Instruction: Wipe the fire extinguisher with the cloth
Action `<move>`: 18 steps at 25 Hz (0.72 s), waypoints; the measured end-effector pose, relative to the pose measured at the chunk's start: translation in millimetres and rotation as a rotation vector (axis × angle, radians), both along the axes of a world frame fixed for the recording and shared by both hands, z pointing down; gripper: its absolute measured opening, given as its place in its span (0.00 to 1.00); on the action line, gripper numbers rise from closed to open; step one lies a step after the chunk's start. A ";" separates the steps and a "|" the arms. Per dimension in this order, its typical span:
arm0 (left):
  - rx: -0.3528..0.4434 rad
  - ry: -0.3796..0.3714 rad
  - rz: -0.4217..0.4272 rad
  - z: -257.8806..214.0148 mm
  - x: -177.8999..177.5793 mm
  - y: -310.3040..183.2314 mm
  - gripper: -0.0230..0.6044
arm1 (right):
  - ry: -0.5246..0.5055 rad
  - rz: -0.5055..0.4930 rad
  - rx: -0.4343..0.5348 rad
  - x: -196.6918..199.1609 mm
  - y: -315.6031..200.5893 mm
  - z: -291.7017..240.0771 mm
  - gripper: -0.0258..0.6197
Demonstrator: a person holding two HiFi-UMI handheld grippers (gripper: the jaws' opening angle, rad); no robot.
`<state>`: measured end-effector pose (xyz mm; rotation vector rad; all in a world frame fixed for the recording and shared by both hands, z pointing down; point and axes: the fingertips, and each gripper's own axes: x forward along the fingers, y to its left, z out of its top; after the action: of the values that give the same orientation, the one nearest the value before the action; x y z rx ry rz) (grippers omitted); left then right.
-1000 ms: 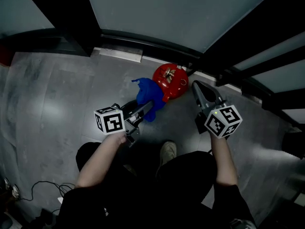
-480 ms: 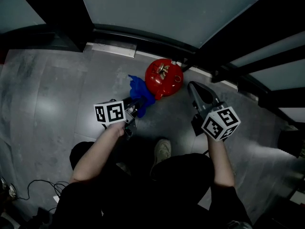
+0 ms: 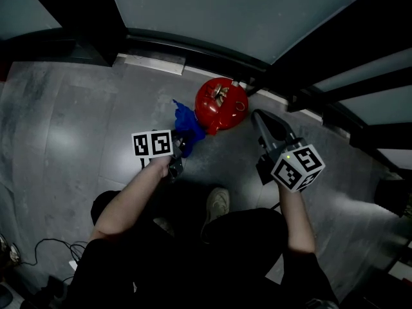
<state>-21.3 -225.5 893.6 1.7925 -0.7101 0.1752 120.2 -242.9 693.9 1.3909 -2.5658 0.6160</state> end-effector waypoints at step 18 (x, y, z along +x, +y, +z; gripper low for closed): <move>-0.175 -0.132 -0.037 136.5 -3.9 1.2 0.15 | -0.016 -0.005 -0.099 4.8 10.2 26.6 0.04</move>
<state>-25.2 -224.3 1030.1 1.6105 -0.7967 0.3229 125.0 -232.7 720.5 1.3528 -2.5133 0.7454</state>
